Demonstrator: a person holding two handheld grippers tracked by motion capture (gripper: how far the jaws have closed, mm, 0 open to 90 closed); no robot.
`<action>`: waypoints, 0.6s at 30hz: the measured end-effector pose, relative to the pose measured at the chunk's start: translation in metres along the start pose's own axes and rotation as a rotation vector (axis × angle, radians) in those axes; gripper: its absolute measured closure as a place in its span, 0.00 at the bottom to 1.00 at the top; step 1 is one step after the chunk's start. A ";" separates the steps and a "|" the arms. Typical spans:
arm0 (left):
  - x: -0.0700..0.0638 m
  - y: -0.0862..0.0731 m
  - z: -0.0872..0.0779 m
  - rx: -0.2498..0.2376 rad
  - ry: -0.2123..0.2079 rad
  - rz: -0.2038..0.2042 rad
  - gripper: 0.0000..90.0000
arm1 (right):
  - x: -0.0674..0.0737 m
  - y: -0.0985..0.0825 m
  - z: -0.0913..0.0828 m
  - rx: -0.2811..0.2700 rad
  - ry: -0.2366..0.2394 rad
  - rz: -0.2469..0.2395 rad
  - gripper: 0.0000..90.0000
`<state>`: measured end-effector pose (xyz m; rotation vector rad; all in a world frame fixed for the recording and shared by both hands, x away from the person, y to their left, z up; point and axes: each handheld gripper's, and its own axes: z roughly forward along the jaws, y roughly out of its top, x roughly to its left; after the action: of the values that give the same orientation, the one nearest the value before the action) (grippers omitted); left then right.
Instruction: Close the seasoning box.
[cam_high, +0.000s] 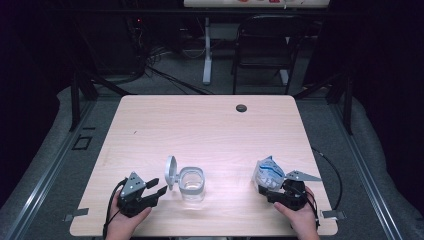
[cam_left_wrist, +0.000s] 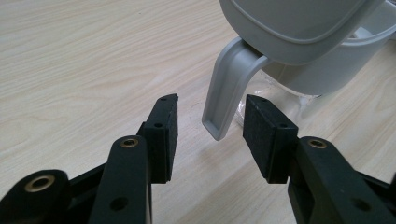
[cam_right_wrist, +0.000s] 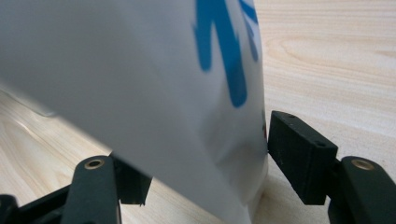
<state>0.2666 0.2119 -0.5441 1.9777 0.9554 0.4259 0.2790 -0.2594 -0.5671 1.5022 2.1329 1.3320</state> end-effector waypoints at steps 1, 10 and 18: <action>0.000 0.000 0.000 0.000 0.000 0.000 0.62 | 0.000 0.000 0.000 0.000 0.000 0.000 0.39; 0.001 0.000 -0.001 -0.003 0.003 -0.005 0.62 | -0.001 -0.002 0.004 0.035 -0.007 0.004 0.40; 0.001 0.000 -0.001 -0.001 0.003 -0.002 0.62 | -0.002 -0.004 0.007 0.054 -0.007 0.010 0.40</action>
<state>0.2670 0.2129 -0.5438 1.9758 0.9590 0.4276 0.2821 -0.2575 -0.5751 1.5378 2.1766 1.2801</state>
